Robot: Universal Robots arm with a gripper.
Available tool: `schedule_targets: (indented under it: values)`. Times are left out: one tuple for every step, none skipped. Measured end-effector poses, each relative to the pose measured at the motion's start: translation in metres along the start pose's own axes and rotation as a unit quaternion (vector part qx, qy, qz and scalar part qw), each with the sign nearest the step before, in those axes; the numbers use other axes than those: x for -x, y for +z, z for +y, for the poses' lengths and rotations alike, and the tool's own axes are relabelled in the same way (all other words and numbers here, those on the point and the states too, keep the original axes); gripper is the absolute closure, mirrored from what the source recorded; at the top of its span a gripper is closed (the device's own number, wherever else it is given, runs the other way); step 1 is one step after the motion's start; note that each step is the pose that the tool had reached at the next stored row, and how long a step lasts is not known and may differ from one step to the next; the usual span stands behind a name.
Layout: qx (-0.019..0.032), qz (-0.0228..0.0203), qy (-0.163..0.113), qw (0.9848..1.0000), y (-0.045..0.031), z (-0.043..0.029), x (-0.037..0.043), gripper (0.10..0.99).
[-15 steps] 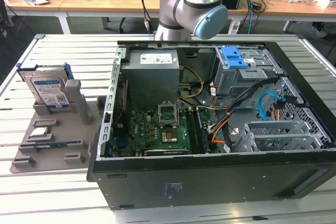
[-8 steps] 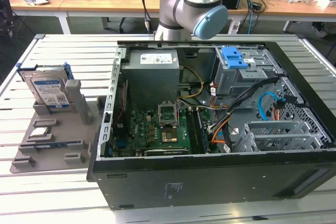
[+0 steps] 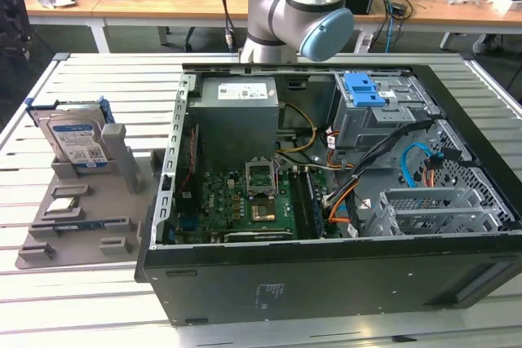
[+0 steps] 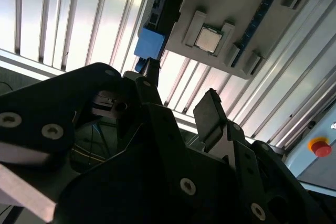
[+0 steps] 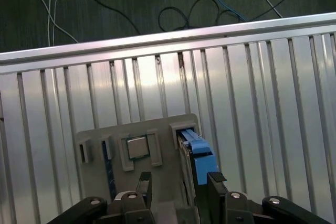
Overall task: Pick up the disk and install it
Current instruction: 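Pick up the disk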
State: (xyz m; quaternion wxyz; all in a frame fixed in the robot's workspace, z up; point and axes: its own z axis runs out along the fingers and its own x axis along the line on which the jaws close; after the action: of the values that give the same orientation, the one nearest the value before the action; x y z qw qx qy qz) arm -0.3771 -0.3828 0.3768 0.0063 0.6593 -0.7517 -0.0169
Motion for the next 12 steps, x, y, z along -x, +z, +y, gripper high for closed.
schedule_targets:
  values:
    - [0.0,0.0,0.0,1.0,0.0005,-0.0002,0.0001,0.545]
    - [0.0001,0.0001,0.0,1.0,0.0007,-0.0002,0.0001,0.545]
    - [0.0001,0.0,0.0,1.0,0.0012,-0.0004,0.0,0.545]
    - [0.0001,0.0001,0.0,1.0,0.0014,-0.0004,0.0,0.545]
    - [0.0001,0.0001,0.0,1.0,0.0018,-0.0004,0.0,0.545]
    - [0.0,0.0001,0.0,1.0,0.002,-0.0005,0.0,0.545]
    - [0.0,0.0,0.0,1.0,0.0024,-0.0005,0.0,0.545]
    - [0.0,0.0,0.0,1.0,0.0039,-0.0008,0.0,0.545]
    - [0.0,0.0002,0.0,1.0,0.0057,-0.0013,0.0001,0.545]
    - [-0.0001,0.0006,0.0,1.0,0.0079,-0.0023,0.0002,0.545]
    - [-0.0001,0.0007,0.0,1.0,0.009,-0.0036,0.0006,0.545]
    - [-0.0001,0.0007,0.0,1.0,0.0095,-0.0053,0.0015,0.545]
